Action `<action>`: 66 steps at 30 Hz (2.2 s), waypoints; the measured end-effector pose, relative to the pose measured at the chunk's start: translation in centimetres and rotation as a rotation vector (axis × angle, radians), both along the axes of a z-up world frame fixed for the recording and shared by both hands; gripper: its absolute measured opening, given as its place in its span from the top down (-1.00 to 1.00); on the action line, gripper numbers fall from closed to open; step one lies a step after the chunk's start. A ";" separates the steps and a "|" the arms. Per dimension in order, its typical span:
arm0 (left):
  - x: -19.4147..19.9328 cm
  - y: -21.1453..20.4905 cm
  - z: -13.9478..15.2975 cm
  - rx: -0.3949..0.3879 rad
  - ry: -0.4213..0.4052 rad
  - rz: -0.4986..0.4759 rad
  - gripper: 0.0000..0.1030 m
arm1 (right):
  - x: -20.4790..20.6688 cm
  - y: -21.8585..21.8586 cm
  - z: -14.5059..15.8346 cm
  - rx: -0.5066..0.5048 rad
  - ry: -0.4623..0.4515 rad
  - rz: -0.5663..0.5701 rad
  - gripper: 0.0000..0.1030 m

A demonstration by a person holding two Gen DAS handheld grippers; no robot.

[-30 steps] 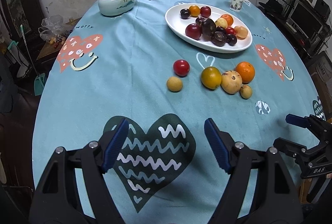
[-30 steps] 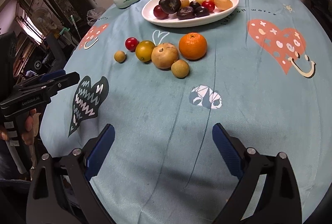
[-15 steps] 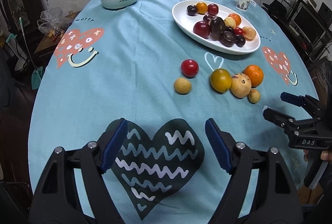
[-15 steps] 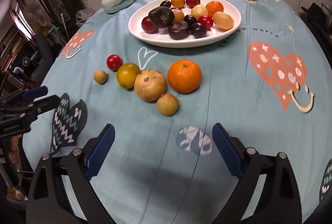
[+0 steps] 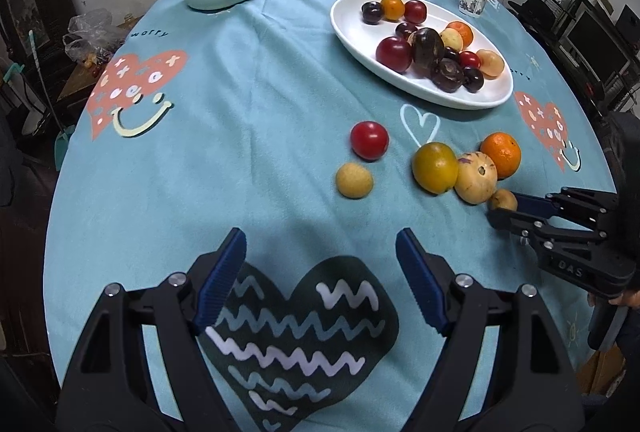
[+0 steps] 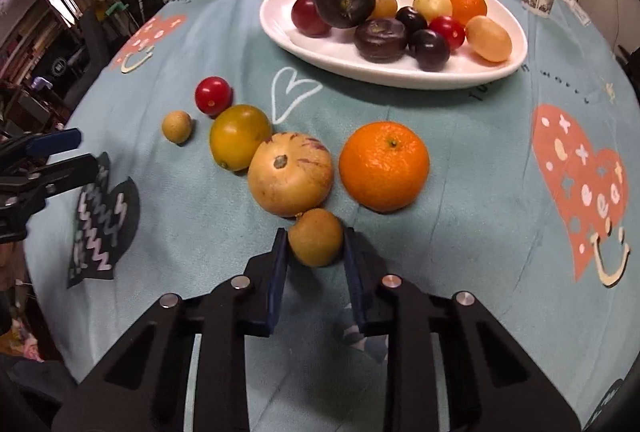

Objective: Organize fruits
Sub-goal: 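Grasp a small brown fruit with the right tool while the left tool grasps a small tan fruit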

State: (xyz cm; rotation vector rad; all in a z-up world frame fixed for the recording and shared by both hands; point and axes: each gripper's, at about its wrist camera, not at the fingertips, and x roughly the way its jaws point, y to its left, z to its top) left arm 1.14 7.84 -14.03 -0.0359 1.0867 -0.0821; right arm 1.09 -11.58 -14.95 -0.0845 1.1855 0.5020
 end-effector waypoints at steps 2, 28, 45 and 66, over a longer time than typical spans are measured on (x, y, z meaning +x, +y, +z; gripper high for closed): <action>0.7 -0.4 -0.3 0.001 0.002 -0.014 -0.53 | -0.3 -0.6 0.3 0.022 0.002 -0.013 0.46; 6.1 -2.4 -2.5 0.017 0.041 -0.088 0.57 | -2.2 -1.3 -0.1 0.121 0.084 -0.089 0.46; 2.9 0.6 -0.5 -0.033 -0.029 -0.073 0.15 | -2.7 -1.9 0.6 0.143 0.063 -0.093 0.46; 5.5 -1.9 -3.7 -0.012 0.064 -0.116 0.46 | -2.4 -2.2 0.1 0.157 0.082 -0.104 0.46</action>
